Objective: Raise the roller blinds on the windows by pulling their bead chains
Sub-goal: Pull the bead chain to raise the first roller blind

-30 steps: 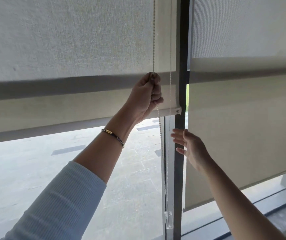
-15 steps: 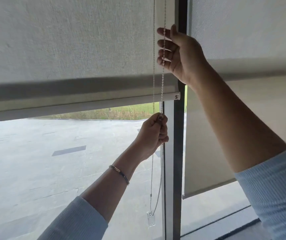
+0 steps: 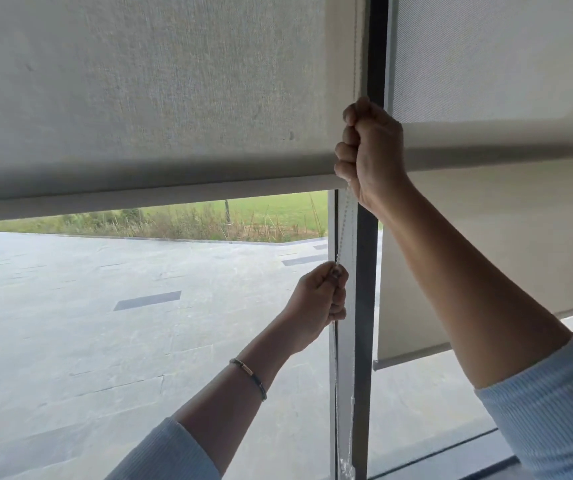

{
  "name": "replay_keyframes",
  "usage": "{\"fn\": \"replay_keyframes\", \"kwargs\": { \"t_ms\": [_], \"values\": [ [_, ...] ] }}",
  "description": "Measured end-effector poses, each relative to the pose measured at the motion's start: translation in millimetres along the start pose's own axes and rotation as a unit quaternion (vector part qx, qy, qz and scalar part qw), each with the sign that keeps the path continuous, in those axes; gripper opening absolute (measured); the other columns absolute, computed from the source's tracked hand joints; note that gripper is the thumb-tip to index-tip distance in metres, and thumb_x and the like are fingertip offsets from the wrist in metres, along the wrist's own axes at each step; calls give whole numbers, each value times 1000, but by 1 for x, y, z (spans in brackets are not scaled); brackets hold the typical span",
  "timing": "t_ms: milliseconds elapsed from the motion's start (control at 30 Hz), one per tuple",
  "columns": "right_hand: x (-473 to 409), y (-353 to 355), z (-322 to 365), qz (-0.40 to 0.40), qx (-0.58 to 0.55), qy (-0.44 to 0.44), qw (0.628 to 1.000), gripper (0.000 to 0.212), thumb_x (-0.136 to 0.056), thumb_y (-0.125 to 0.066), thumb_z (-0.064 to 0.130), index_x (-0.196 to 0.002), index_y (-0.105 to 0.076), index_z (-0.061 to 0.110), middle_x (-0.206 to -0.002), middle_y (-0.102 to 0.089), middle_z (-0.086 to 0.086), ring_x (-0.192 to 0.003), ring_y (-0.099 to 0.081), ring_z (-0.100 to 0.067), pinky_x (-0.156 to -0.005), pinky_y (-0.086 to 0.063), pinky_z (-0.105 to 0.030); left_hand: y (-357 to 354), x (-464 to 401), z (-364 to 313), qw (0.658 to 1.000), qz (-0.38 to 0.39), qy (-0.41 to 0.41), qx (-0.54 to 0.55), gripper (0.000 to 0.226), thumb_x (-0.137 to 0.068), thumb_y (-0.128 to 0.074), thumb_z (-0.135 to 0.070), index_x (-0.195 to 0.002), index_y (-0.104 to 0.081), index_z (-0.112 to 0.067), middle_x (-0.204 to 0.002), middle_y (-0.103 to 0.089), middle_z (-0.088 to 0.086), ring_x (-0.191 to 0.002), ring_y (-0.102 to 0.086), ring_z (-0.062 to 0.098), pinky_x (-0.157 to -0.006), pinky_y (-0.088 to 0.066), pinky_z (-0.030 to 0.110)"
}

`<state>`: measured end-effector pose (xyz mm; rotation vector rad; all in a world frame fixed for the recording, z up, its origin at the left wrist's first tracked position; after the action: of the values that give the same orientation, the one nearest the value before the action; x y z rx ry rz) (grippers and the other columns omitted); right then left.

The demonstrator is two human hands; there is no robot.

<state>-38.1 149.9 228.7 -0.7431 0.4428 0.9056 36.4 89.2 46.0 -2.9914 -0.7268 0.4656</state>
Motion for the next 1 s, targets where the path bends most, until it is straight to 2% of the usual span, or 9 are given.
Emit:
{"fn": "replay_keyframes", "kwargs": {
  "t_ms": [133, 333, 633, 800, 833, 900, 933, 967, 1000],
  "values": [
    [10, 6, -1, -15, 43, 22, 999, 40, -99, -30, 4, -68, -47, 21, -45, -34, 12, -35, -19, -4, -34, -14, -12, -14, 6, 8, 1000, 21, 10, -2, 42, -107, -24, -8, -70, -42, -18, -57, -22, -2, -52, -12, 14, -58, -11, 35],
    [26, 25, -14, -28, 50, 11, 998, 39, -99, -29, 2, -69, -45, 22, -47, -30, 10, -37, -17, -4, -38, -7, -16, -17, 13, 30, 999, 26, 34, 6, 45, -107, -28, -14, -67, -44, -20, -60, -20, 2, -61, -6, 23, -57, -11, 35],
    [32, 24, -14, -30, 53, 22, 998, 39, -100, -30, 2, -69, -45, 20, -45, -31, 12, -36, -17, -3, -39, -8, -14, -20, 15, 34, 999, 34, 31, 23, 37, -108, -29, -18, -72, -39, -18, -59, -17, 0, -59, -6, 20, -58, -10, 36],
    [23, 35, -15, -35, 98, 78, 991, 33, -105, -36, 12, -76, -52, 15, -49, -37, 10, -38, -28, -5, -38, -23, -16, -18, 15, 26, 999, 26, 14, 20, 38, -108, -30, -18, -71, -40, -18, -66, -11, 9, -60, -5, 21, -59, -9, 38],
    [21, 42, -13, -73, 150, 131, 977, 30, -105, -38, 14, -81, -56, 13, -55, -46, 6, -44, -40, -7, -40, -33, -20, -17, 14, 25, 999, 25, 15, 18, 38, -108, -30, -17, -71, -40, -18, -66, -12, 9, -60, -5, 21, -59, -9, 38],
    [17, 66, -18, -199, 350, 247, 882, 20, -102, -44, 24, -98, -60, 12, -87, -63, -4, -79, -61, -17, -67, -53, -35, -15, 13, 24, 999, 24, 18, 15, 39, -108, -29, -15, -71, -41, -17, -63, -15, 6, -59, -6, 21, -58, -10, 38],
    [13, 77, -24, -249, 429, 245, 833, 25, -98, -51, 33, -110, -58, 13, -107, -63, -6, -99, -60, -21, -82, -51, -40, -13, 12, 25, 999, 23, 19, 18, 39, -108, -29, -15, -71, -40, -17, -61, -18, 3, -58, -7, 20, -58, -10, 37],
    [11, 87, -32, -270, 467, 187, 821, 42, -92, -58, 44, -123, -52, 15, -122, -58, -6, -113, -55, -23, -90, -45, -41, -11, 13, 26, 999, 20, 19, 23, 38, -108, -29, -15, -71, -40, -17, -59, -20, 1, -57, -8, 18, -57, -11, 35],
    [7, 95, -44, -253, 465, 100, 843, 61, -86, -64, 51, -132, -45, 16, -130, -55, -6, -118, -52, -23, -93, -41, -41, -9, 13, 26, 999, 18, 18, 26, 38, -108, -30, -16, -71, -40, -18, -58, -21, 0, -56, -10, 16, -56, -13, 33]
  ]
}}
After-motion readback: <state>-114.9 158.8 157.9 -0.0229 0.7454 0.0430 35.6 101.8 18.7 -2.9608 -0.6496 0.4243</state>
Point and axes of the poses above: each hand's wrist, its own x-axis away from the middle knuckle, its own y-axis out of the back of the hand, z = x × y, the point moved 2 cm from there along -x, towards the middle knuckle
